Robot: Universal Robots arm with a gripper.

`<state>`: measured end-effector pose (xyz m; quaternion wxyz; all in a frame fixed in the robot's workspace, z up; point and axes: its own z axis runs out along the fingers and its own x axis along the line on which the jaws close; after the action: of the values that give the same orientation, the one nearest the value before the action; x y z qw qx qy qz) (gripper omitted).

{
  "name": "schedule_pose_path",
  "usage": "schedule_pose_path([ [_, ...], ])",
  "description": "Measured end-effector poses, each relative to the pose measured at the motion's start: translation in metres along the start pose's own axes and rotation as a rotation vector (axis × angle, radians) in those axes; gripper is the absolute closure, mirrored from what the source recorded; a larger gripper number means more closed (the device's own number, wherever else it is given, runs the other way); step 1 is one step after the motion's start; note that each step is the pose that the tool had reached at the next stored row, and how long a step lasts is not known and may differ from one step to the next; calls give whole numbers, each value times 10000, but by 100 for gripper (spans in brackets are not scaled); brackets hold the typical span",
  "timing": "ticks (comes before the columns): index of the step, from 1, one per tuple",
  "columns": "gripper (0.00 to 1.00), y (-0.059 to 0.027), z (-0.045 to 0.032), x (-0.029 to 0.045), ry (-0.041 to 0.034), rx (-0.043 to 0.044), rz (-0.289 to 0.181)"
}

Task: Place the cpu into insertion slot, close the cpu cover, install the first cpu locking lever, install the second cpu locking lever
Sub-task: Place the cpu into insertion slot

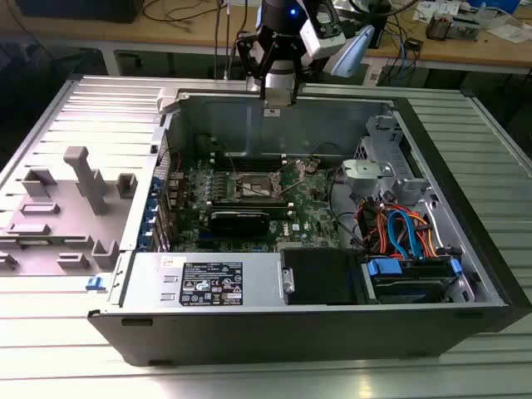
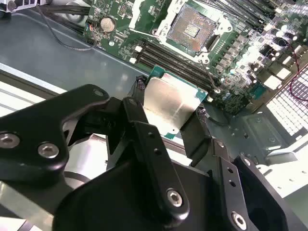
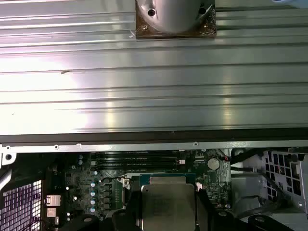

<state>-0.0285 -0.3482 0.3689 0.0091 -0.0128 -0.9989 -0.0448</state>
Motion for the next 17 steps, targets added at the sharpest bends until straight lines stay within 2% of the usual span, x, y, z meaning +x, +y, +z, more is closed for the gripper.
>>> schedule_pose_path([
  [13,45,-20,-1,0,-1,-1,7],
  [17,45,-26,1,-1,-15,-3,169],
])
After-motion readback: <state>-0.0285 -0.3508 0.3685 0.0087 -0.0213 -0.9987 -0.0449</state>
